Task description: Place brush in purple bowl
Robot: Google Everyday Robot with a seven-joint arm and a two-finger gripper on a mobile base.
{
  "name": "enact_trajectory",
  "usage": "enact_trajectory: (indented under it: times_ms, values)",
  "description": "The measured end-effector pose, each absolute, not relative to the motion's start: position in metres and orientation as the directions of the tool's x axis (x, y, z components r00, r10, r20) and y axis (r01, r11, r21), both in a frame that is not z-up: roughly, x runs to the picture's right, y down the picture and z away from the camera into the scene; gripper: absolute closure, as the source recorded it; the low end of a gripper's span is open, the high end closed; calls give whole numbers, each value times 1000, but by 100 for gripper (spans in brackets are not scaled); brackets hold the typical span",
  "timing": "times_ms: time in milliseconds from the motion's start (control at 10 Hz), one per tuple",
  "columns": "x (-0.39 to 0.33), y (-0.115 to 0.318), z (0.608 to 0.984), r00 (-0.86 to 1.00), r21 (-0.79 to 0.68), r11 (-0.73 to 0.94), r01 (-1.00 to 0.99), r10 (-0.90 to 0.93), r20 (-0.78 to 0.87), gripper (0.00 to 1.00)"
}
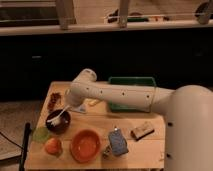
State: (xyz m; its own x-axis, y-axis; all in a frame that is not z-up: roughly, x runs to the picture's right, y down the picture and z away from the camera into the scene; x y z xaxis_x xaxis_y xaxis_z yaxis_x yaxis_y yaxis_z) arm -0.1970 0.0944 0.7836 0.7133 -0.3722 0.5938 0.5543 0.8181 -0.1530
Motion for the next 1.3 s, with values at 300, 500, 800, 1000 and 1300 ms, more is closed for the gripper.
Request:
enact_trajectory:
  times_ms: [300,500,800,1000,1300]
  values:
    - [-198,98,794,734,-169,816,552,-380,563,47]
    - [-201,101,799,738,-178,813,555,-382,556,28]
    - [-202,103,804,744,-191,809,557,-382,548,20]
    - [-200,103,807,747,-198,808,555,-378,547,20]
    - [-198,102,808,750,-204,809,551,-373,546,20]
